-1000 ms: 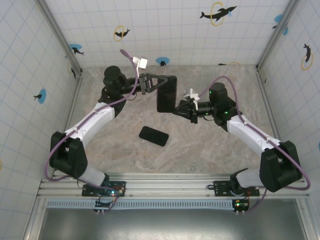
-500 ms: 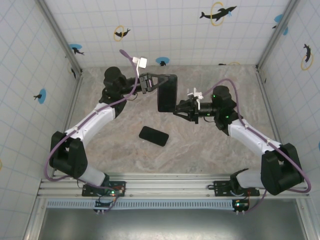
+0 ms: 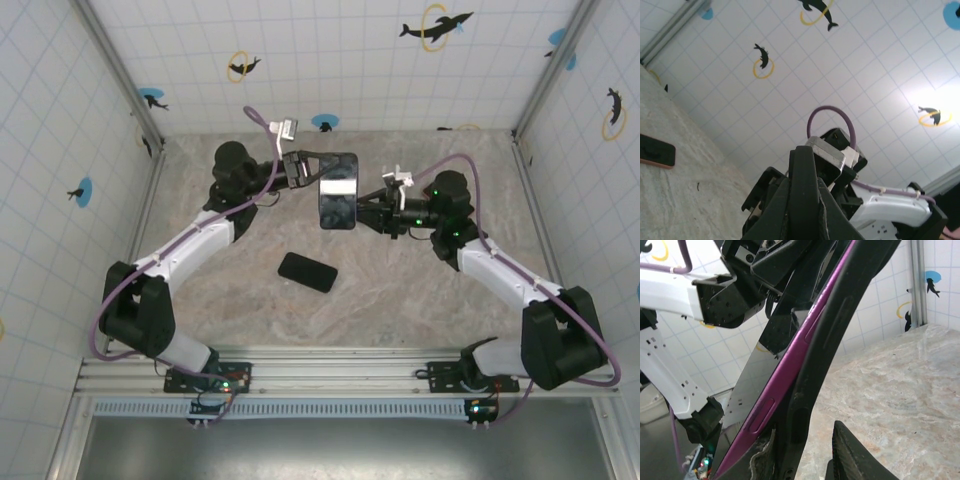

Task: Take the phone out of the phone case

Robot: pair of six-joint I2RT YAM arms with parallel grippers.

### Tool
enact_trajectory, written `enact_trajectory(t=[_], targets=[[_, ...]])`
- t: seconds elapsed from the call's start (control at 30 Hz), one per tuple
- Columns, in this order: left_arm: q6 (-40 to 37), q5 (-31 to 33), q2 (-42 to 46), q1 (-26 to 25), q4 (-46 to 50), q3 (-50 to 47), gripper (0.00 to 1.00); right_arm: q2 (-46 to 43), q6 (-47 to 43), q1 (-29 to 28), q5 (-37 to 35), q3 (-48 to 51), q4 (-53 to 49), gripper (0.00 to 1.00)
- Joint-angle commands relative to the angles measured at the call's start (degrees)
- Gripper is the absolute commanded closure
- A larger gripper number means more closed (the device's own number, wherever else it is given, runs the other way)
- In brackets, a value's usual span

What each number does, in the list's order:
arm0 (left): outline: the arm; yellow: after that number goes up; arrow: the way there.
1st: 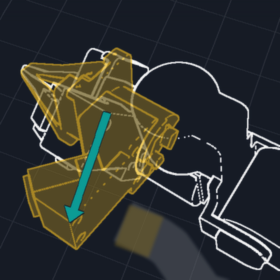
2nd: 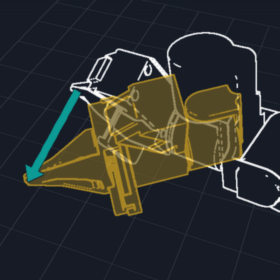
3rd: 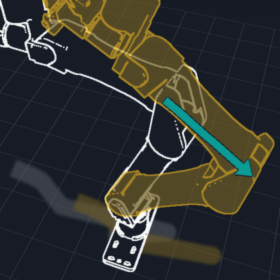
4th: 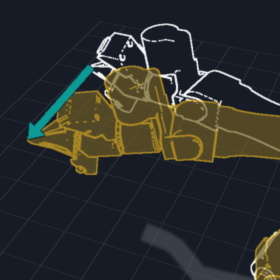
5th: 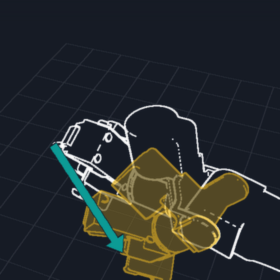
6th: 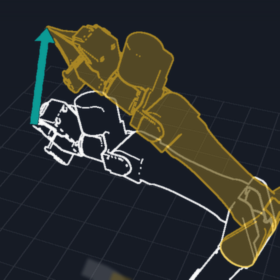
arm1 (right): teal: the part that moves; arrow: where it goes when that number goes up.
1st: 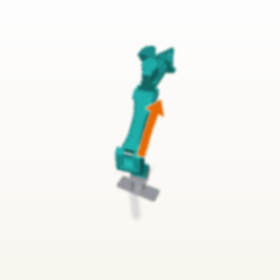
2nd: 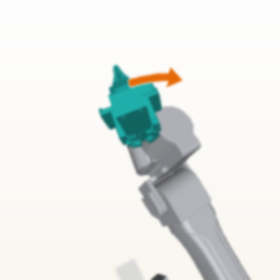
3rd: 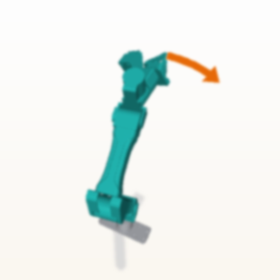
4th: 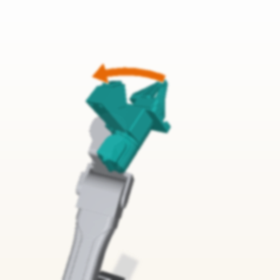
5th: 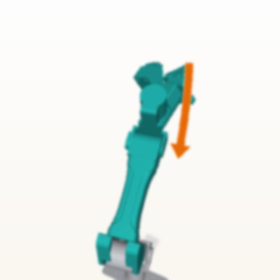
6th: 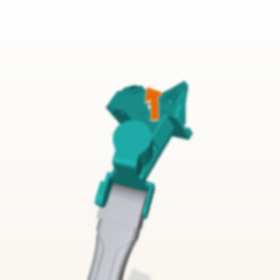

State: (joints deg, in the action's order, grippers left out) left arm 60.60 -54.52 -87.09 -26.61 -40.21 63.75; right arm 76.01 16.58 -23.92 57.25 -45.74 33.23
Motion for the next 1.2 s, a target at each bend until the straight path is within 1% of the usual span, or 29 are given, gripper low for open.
enact_trajectory(t=[0.0, 0.07, 0.1, 0.17, 0.27, 0.4, 0.47, 0.57, 0.7, 0.8, 1.03, 1.07, 1.13, 1.17], targets=[[8.6, 10.2, -0.5, -0.5, -6.5, -2.1, 1.0, 0.5, 11.0, -0.6, -0.6, 1.4, 9.6, 0.67], [13.5, 14.6, -0.7, -0.5, -11.0, -4.5, 1.0, 0.9, 19.4, -0.7, -2.9, 3.3, 15.3, 0.65], [14.9, 16.3, -0.9, -0.5, -11.7, -4.9, 1.0, 1.1, 22.9, -0.8, -4.3, 4.4, 17.9, 0.63], [16.1, 19.7, -0.7, -0.5, -11.4, -5.8, 1.0, 1.5, 30.6, -1.1, -7.5, 6.9, 23.3, 0.59], [16.4, 23.5, -0.3, -0.7, -10.2, -6.9, 1.0, 2.0, 39.3, -2.3, -11.8, 9.7, 29.2, 0.59], [18.1, 26.1, -0.5, -1.2, -10.6, -7.3, 1.0, 2.2, 45.9, -4.1, -18.4, 11.9, 31.4, 0.59], [19.5, 26.6, -1.0, -1.6, -11.2, -9.1, 1.0, 2.4, 49.8, -4.9, -22.6, 12.8, 32.2, 0.61], [22.1, 27.1, -2.0, -2.1, -12.8, -9.7, 1.0, 3.2, 55.0, -6.1, -26.8, 12.9, 33.5, 0.63], [22.8, 28.2, -2.5, -2.7, -12.5, -10.1, 1.0, 4.4, 59.3, -7.3, -30.5, 12.3, 33.7, 0.64], [23.2, 28.4, -3.0, -2.7, -12.8, -10.5, 1.0, 5.1, 60.9, -7.9, -32.3, 11.9, 33.8, 0.7], [25.0, 27.7, -5.3, -2.6, -13.5, -11.1, 1.0, 5.2, 63.4, -8.2, -33.5, 12.4, 35.2, 0.91], [25.4, 27.6, -5.7, -2.5, -13.7, -11.1, 0.99, 5.2, 63.7, -8.1, -33.5, 12.6, 35.5, 0.94], [25.9, 27.4, -6.4, -2.5, -14.0, -10.9, 0.91, 5.0, 64.3, -8.0, -33.8, 13.2, 35.7, 1.0], [26.0, 27.4, -6.7, -2.6, -14.0, -10.8, 0.88, 4.8, 64.4, -8.0, -34.2, 13.5, 35.8, 1.0]])
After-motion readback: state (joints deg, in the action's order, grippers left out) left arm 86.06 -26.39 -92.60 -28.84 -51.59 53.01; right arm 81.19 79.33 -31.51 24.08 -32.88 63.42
